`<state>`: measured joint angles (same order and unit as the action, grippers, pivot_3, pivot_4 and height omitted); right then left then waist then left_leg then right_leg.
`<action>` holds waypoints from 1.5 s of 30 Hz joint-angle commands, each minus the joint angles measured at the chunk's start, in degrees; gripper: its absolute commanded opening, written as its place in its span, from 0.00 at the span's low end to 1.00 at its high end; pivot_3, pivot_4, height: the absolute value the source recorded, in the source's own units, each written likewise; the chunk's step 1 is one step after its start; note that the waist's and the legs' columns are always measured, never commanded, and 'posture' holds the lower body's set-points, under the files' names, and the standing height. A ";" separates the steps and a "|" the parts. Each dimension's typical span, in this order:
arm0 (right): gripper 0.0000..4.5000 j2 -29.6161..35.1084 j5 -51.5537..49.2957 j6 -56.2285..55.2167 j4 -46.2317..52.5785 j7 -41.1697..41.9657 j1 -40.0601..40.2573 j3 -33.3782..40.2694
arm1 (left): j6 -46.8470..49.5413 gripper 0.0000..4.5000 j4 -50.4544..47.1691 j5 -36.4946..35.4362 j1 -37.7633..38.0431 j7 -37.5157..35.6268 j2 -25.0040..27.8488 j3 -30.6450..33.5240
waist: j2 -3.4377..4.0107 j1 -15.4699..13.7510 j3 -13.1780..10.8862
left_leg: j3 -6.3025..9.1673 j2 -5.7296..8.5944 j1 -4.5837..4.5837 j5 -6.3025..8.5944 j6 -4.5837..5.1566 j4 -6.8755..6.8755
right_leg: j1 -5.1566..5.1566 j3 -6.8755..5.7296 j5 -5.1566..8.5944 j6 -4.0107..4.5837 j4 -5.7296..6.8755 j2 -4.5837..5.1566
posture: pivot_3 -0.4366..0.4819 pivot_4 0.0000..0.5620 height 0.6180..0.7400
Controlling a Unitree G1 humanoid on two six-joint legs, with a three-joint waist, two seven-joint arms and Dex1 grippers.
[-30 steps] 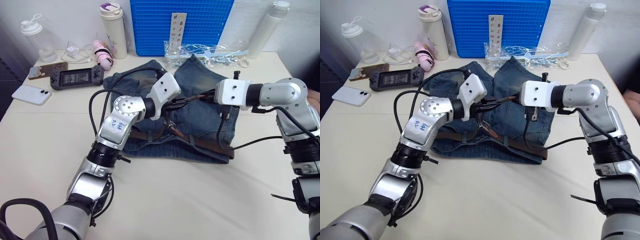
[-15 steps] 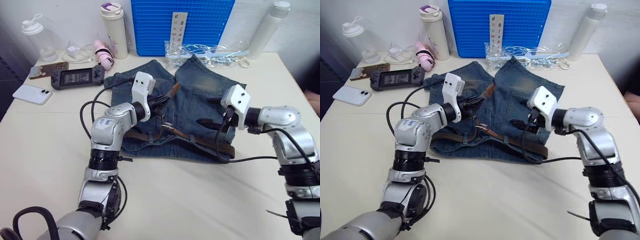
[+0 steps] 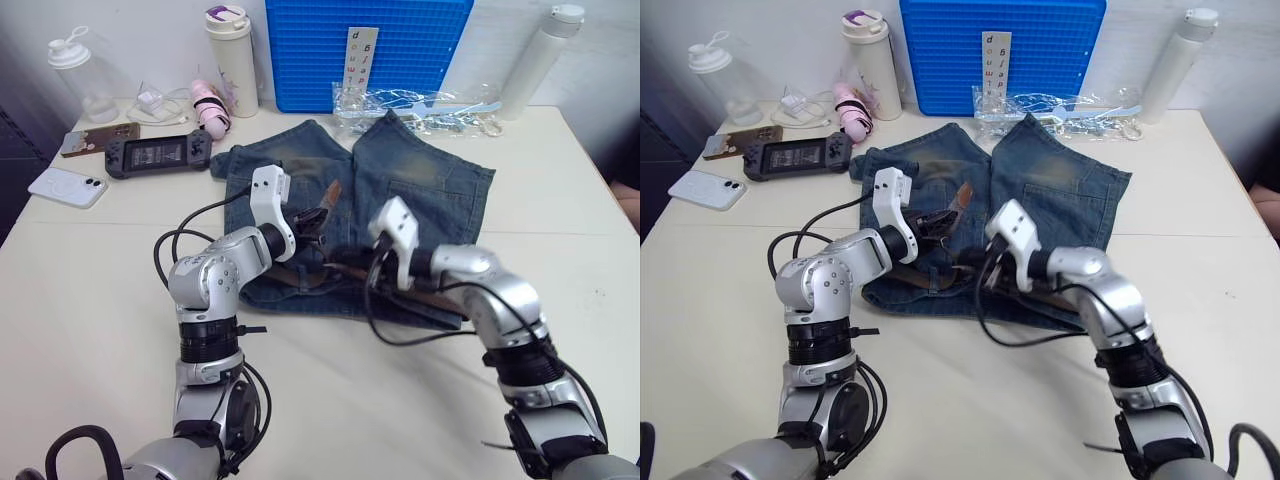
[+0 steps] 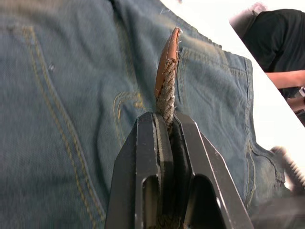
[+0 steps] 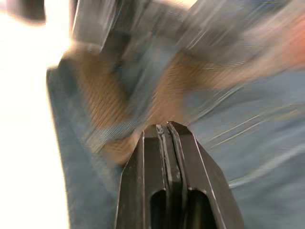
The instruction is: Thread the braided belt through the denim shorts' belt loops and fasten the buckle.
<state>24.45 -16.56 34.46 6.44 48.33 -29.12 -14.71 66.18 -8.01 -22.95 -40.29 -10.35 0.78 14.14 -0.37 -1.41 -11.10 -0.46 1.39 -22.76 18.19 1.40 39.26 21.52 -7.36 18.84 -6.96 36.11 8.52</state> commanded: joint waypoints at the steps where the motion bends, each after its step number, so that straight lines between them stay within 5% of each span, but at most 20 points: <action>1: 0.01 2.44 5.00 -3.91 -2.75 0.87 3.28 -4.22 | -0.69 0.00 -2.99 -1.11 1.26 -0.73 2.09 -0.77 | -0.01 0.11 0.01 | -0.08 0.02 0.06 0.00 0.00 -0.01 | 0.00 0.07 0.00 0.00 -0.01 0.01 | 0.48 0.27 0.58; 9: 0.01 4.11 1.67 -5.73 0.17 3.42 2.84 -0.31 | -2.94 0.00 -4.12 -0.46 7.11 -3.68 9.93 -4.12 | -0.09 -0.04 0.11 | -0.10 -0.03 0.57 0.04 -0.06 -0.06 | -0.46 0.17 0.00 -0.01 -0.04 -0.04 | 0.48 0.27 0.58; 17: 0.01 8.45 -3.83 -0.03 5.07 7.53 -2.20 4.14 | -6.97 0.00 -2.58 0.70 8.91 -3.05 10.45 -6.01 | -0.09 0.18 0.10 | -0.11 -0.08 0.43 0.04 -0.06 -0.08 | -0.33 0.15 0.00 0.00 -0.10 -0.07 | 0.48 0.27 0.58; 28: 0.01 3.68 1.32 -4.91 -7.02 7.62 -6.79 -0.31 | -12.78 0.00 -2.04 2.50 13.02 -5.45 14.56 -9.48 | -0.09 0.21 0.10 | -0.21 -0.10 0.39 0.04 -0.07 -0.15 | -0.20 0.18 0.00 0.00 -0.08 -0.07 | 0.48 0.27 0.58; 45: 0.01 0.14 5.00 -7.15 -18.52 14.66 -13.26 -4.23 | -13.60 0.00 -2.58 0.10 16.41 -3.39 11.06 -6.82 | -0.09 0.28 0.11 | -0.20 -0.10 0.41 0.04 -0.07 -0.14 | -0.19 0.18 0.00 0.00 -0.04 -0.07 | 0.48 0.27 0.58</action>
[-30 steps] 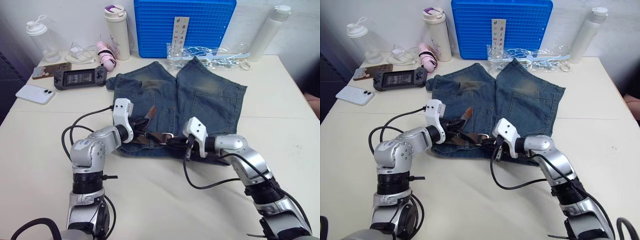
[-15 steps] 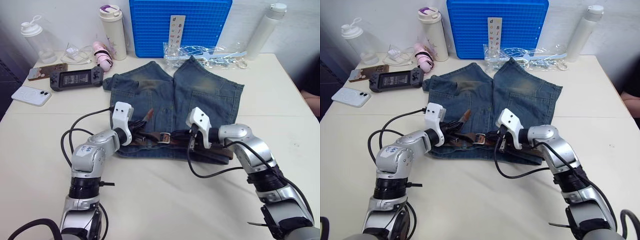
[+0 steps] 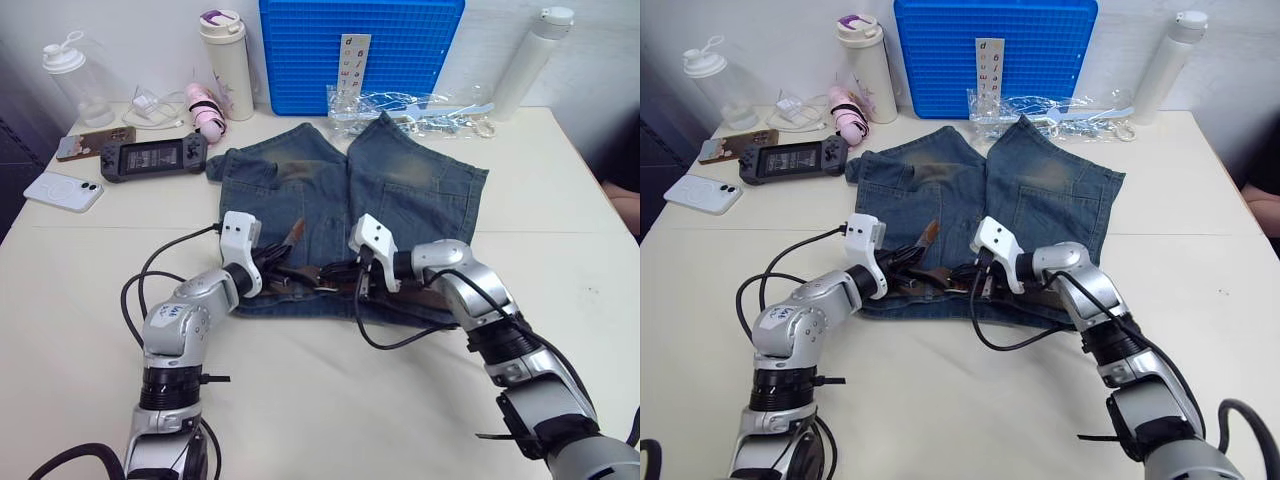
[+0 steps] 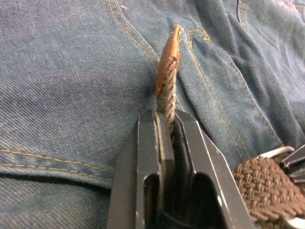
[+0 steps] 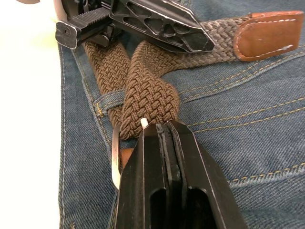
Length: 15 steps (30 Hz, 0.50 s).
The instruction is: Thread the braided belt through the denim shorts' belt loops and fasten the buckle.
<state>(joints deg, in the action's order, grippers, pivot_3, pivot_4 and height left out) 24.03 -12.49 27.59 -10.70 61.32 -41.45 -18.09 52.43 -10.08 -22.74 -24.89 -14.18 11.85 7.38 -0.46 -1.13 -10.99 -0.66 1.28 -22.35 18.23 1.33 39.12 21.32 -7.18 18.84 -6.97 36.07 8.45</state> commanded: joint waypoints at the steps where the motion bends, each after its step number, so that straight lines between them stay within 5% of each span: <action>1: 0.01 0.57 0.84 -0.23 -1.68 1.80 -1.48 -0.32 | 0.12 0.00 -0.52 -0.07 1.03 0.46 0.06 -0.10 | 0.00 0.00 0.00 | 0.00 0.00 0.00 0.00 0.00 0.00 | 0.00 0.00 0.00 0.00 0.00 0.00 | 0.48 0.27 0.58; 6: 0.01 1.00 -5.72 10.39 3.16 3.72 -7.81 4.52 | 0.62 0.00 -1.29 -0.77 1.88 0.25 0.32 0.41 | 0.00 0.03 0.00 | 0.00 0.00 -0.02 0.00 0.00 0.00 | 0.03 0.01 0.00 0.00 0.00 0.00 | 0.48 0.27 0.58; 15: 0.01 3.68 -6.01 18.32 6.83 6.02 -6.65 -0.38 | 0.74 0.00 -1.13 -1.38 1.39 0.18 0.57 0.40 | 0.00 -0.03 0.00 | 0.02 0.00 -0.03 0.01 -0.01 -0.02 | 0.04 -0.01 0.00 0.00 0.00 0.01 | 0.48 0.27 0.58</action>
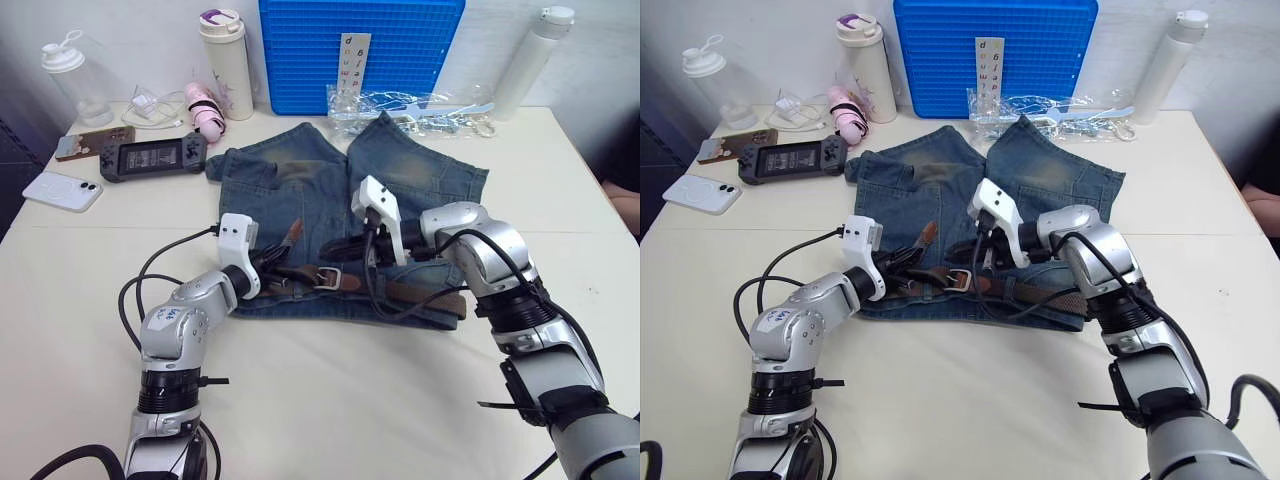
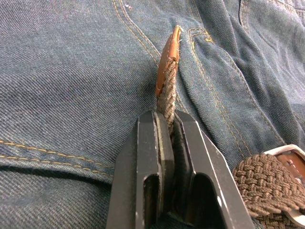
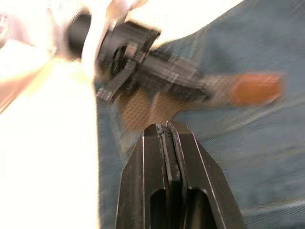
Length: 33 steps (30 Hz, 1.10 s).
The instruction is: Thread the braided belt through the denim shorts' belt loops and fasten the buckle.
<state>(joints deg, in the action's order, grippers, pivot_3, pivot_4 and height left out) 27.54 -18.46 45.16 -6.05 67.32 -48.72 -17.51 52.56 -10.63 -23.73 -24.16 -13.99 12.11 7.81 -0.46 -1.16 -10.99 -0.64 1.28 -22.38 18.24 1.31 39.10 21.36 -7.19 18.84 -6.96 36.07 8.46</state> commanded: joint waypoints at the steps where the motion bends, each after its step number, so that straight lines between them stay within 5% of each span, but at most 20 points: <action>1: 0.01 -0.11 0.50 0.57 1.75 -0.52 0.81 -1.47 | 0.56 0.00 -0.43 -0.38 0.50 -0.01 0.36 -0.02 | 0.00 0.03 0.00 | 0.00 0.00 0.00 0.00 0.00 0.00 | 0.00 0.00 0.00 0.00 0.00 0.00 | 0.48 0.27 0.58; 33: 0.01 -4.12 10.19 0.42 -10.66 -2.32 -3.21 -10.24 | 0.08 0.00 -0.88 -0.86 0.92 0.56 -0.58 -0.53 | 0.01 0.50 0.03 | -0.03 -0.01 0.06 0.00 -0.01 0.01 | -0.02 0.03 0.00 0.00 0.02 -0.01 | 0.48 0.27 0.58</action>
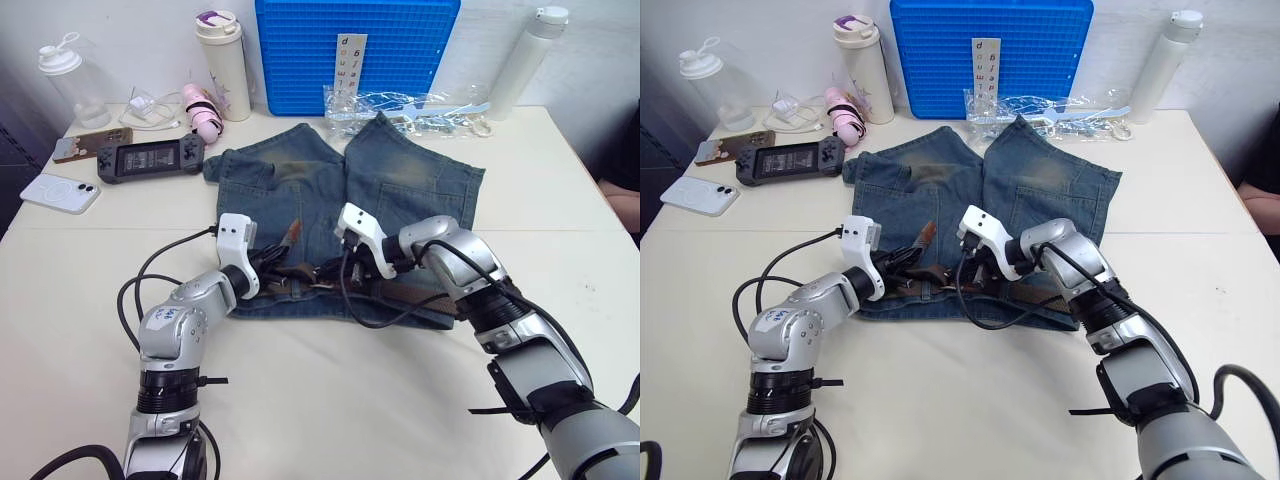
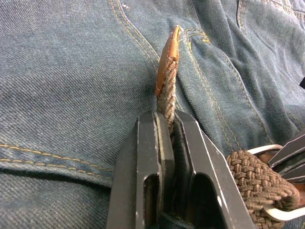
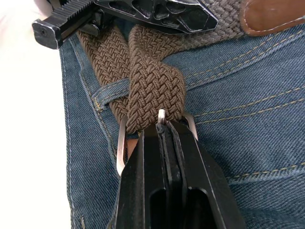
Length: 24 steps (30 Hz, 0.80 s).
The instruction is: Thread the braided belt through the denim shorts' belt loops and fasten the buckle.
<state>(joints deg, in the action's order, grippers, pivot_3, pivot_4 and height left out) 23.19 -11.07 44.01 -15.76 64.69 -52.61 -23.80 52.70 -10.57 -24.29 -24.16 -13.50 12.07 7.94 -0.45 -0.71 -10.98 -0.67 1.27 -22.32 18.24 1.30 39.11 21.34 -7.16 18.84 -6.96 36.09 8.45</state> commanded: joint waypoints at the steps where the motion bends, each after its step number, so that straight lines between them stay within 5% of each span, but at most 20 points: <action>1: 0.01 0.36 3.24 1.65 -0.81 0.86 0.78 -4.99 | -0.13 0.00 -0.99 -0.35 1.01 0.11 -0.61 -0.69 | 0.00 0.07 0.02 | 0.00 0.00 0.01 0.00 0.00 0.00 | -0.01 0.00 0.00 0.00 0.00 0.00 | 0.48 0.27 0.58; 11: 0.01 -3.31 13.03 -3.59 -7.86 -0.24 1.56 -15.00 | 0.48 0.00 -1.81 -1.49 -0.19 -3.20 1.39 -2.07 | 0.12 1.07 1.39 | 0.04 -0.05 0.25 0.06 -0.10 -0.10 | -0.21 -0.01 0.00 0.00 -0.04 -0.05 | 0.48 0.27 0.58; 16: 0.01 -4.44 17.77 -6.72 -10.91 0.10 2.24 -17.81 | 1.22 0.00 -3.46 -4.34 -1.95 -6.70 2.91 -1.47 | 0.19 1.14 2.14 | 0.04 -0.23 1.29 0.26 -0.41 -0.46 | -1.04 0.00 0.12 0.19 -0.19 -0.16 | 0.48 0.27 0.58; 24: 0.01 -4.14 21.52 -9.23 -10.33 2.57 4.86 -19.85 | -1.54 0.00 -0.83 -13.65 -11.93 -14.06 3.74 5.14 | 0.38 1.08 2.86 | 0.05 -0.61 1.56 0.41 -0.71 -0.50 | -1.19 0.28 0.35 0.60 -0.18 -0.53 | 0.48 0.27 0.58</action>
<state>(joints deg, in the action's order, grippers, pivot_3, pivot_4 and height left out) 18.28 5.07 32.45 -19.71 66.81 -54.78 -34.51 53.61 -9.60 -33.85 -31.75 -25.88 15.88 9.15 -0.07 0.37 -8.12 -0.62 0.62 -20.70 18.66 0.57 38.59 20.10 -6.79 19.20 -6.34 35.90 7.81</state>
